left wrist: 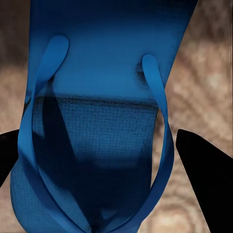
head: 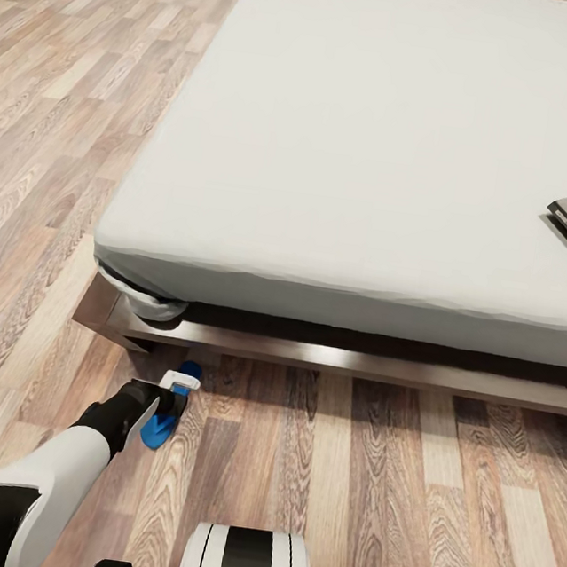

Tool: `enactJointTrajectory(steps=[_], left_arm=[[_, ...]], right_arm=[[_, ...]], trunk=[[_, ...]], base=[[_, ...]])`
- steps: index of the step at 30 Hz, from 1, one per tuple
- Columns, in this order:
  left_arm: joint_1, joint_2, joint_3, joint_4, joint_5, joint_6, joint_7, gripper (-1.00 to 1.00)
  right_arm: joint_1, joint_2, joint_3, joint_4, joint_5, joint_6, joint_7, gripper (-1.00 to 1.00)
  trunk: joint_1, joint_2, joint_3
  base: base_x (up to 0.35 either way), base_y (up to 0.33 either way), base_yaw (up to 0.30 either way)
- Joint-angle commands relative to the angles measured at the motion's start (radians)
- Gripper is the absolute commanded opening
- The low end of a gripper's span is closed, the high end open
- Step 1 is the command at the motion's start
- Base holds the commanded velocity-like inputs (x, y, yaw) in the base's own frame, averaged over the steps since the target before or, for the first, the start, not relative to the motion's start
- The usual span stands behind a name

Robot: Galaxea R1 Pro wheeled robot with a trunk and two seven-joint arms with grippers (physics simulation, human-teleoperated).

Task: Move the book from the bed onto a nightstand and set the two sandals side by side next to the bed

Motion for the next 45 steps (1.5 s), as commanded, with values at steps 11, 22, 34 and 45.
enactJointTrajectory(steps=[11, 22, 34, 45], left_arm=[[0.000, 0.000, 0.006, -0.002, -0.011, 0.004, -0.009, -1.00], [0.000, 0.000, 0.006, -0.002, -0.011, 0.004, -0.009, -1.00], [-0.001, -0.002, 0.006, 0.000, -0.012, 0.067, -0.009, -1.00], [-0.001, -0.002, 0.006, -0.003, -0.010, 0.083, -0.010, -1.00]], right_arm=[[0.000, 0.000, -0.004, -0.002, 0.001, 0.010, -0.003, -1.00], [0.000, 0.001, -0.003, -0.002, 0.003, 0.010, -0.003, -1.00], [0.000, 0.001, -0.002, 0.000, 0.003, 0.010, -0.003, -1.00], [0.000, 0.002, -0.002, 0.000, 0.003, 0.010, -0.003, -1.00]], trunk=[[-0.001, 0.000, 0.003], [-0.001, 0.000, 0.003], [-0.001, 0.000, 0.003], [-0.001, 0.000, 0.003]], base=[[0.000, 0.000, 0.000], [0.000, 0.000, 0.000], [0.000, 0.000, 0.000], [0.000, 0.000, 0.000]])
